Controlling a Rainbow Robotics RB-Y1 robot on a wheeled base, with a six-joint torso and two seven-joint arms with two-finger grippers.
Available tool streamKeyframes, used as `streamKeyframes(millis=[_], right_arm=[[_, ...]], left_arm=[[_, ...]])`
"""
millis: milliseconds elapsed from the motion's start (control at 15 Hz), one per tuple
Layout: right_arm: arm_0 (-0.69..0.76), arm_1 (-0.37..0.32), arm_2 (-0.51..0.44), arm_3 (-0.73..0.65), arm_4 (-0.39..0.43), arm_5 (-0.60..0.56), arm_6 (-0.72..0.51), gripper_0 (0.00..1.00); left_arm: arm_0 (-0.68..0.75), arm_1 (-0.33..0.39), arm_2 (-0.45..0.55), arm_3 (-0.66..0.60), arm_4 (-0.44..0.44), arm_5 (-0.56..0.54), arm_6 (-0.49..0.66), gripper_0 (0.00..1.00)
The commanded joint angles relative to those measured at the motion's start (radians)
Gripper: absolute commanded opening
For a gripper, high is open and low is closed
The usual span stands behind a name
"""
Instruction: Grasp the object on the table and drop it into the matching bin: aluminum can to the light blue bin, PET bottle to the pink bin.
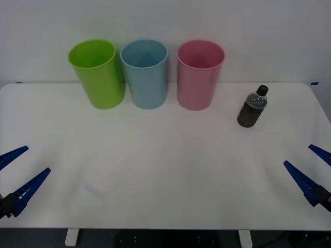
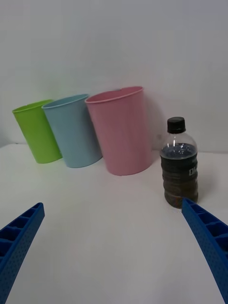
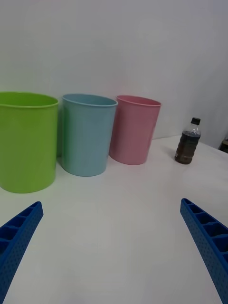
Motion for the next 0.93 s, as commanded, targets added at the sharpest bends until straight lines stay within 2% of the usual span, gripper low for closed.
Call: streamKeyframes(millis=[67, 600, 933], right_arm=[[0.000, 0.000, 0.028, 0.000, 0.000, 0.052, 0.028, 1.00], [-0.025, 0.000, 0.129, 0.011, -0.017, 0.263, 0.206, 1.00], [-0.131, 0.002, 0.166, 0.144, -0.017, 0.276, 0.235, 1.00]], left_arm=[[0.000, 0.000, 0.000, 0.000, 0.000, 0.000, 0.000, 1.00], [0.000, 0.000, 0.000, 0.000, 0.000, 0.000, 0.000, 1.00], [0.000, 0.000, 0.000, 0.000, 0.000, 0.000, 0.000, 1.00]])
